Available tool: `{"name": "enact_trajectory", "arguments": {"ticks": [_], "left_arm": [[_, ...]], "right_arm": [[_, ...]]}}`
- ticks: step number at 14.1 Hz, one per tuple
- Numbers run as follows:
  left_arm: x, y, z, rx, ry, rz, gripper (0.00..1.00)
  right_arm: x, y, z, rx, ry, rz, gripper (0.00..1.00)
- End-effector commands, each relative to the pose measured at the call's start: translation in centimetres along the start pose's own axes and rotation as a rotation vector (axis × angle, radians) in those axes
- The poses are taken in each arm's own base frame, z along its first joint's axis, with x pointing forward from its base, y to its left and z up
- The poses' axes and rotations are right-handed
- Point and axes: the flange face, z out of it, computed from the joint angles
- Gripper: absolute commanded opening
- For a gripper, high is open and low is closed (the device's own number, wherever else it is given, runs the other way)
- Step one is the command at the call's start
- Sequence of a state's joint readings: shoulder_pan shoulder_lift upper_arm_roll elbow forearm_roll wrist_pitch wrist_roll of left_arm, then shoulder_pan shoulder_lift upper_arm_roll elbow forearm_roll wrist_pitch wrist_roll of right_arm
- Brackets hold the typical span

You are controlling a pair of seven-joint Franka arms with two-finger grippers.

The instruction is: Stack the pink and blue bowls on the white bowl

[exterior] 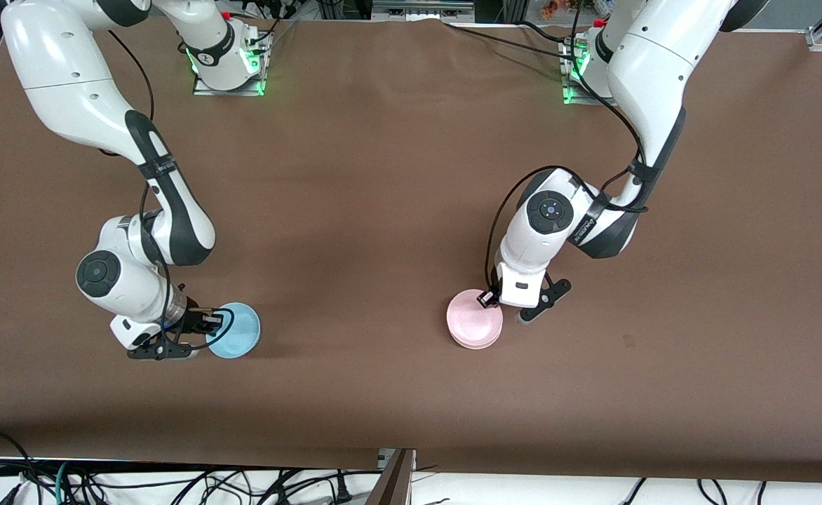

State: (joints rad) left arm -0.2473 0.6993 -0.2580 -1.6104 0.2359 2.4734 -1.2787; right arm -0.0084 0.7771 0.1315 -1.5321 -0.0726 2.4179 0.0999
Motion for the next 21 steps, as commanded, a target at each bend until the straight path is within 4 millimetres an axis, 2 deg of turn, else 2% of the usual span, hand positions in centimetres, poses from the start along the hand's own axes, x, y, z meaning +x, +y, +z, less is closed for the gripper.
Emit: {"name": "enact_trajectory", "arguments": {"ticks": [1, 4, 6, 8, 9, 12, 16, 18, 20, 21], "left_arm": [[0.7, 1.0, 0.4, -0.004, 0.028, -0.01, 0.0], [1.1, 0.7, 1.0, 0.004, 0.031, -0.018, 0.0], [0.7, 0.8, 1.3, 0.008, 0.033, -0.01, 0.0], [0.3, 0.8, 1.8, 0.021, 0.048, -0.004, 0.0], [0.1, 0.8, 2.0, 0.026, 0.053, -0.006, 0.0], [-0.1, 0.9, 2.2, 0.025, 0.052, -0.013, 0.0], [0.2, 1.1, 2.1, 0.019, 0.054, -0.021, 0.0], [0.4, 1.3, 1.8, 0.013, 0.056, -0.024, 0.08], [0.6, 1.6, 1.4, 0.003, 0.059, -0.027, 0.31], [0.7, 1.6, 1.4, 0.003, 0.06, -0.028, 0.35]], "right_arm": [[1.5, -1.1, -3.2, 0.038, -0.061, 0.013, 0.0], [2.4, -1.6, -7.4, 0.064, -0.161, 0.055, 0.0], [2.5, -3.4, -9.7, 0.079, -0.183, 0.057, 0.0], [2.4, -4.7, -11.0, 0.083, -0.192, 0.072, 0.0], [2.3, -5.9, -11.9, 0.092, -0.186, 0.084, 0.0], [2.0, -9.4, -13.0, 0.116, -0.185, 0.156, 0.0], [1.5, -15.0, -14.3, 0.118, -0.173, 0.243, 0.0], [1.2, -17.3, -14.6, 0.121, -0.163, 0.277, 0.0], [1.0, -18.9, -14.6, 0.124, -0.154, 0.31, 0.0], [0.9, -19.7, -14.7, 0.128, -0.145, 0.323, 0.0]]}}
